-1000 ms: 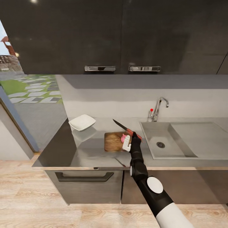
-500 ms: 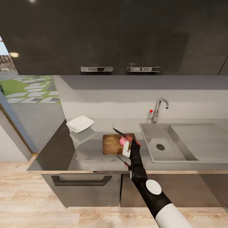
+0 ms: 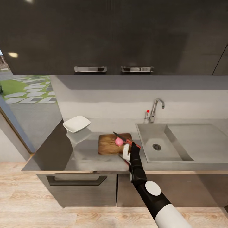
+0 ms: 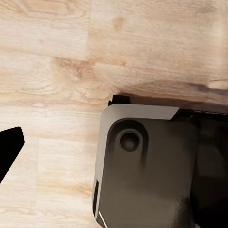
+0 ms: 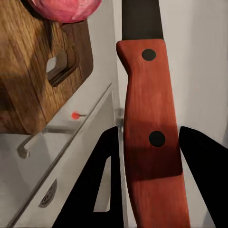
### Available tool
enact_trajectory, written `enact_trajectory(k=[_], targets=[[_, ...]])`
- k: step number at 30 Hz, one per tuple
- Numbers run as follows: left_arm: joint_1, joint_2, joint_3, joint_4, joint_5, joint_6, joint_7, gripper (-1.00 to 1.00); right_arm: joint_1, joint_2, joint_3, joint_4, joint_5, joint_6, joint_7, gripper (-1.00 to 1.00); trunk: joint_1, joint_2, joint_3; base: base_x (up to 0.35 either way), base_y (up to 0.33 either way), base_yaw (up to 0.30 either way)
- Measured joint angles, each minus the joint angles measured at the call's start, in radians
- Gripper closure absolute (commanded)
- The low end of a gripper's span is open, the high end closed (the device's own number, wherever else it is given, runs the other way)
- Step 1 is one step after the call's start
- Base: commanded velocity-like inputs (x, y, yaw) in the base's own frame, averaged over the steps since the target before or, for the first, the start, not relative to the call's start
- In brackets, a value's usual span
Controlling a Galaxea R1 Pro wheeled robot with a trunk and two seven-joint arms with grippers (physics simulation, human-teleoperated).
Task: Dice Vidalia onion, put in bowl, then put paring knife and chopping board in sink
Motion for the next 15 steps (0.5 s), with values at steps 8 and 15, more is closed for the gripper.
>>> enact_trajectory(k=[8, 15], targets=[[0.000, 0.000, 0.000, 0.000, 0.000, 0.000, 0.001, -1.00, 0.000, 0.000, -0.002, 0.005, 0.000, -0.004, -0.004, 1.00, 0.000, 0.000, 0.000, 0.192, -0.053, 0.000], [0.000, 0.000, 0.000, 0.000, 0.000, 0.000, 0.001, -1.00, 0.000, -0.008, 0.001, 0.008, -0.003, -0.141, -0.108, 1.00, 0.000, 0.000, 0.000, 0.007, -0.005, 0.000]])
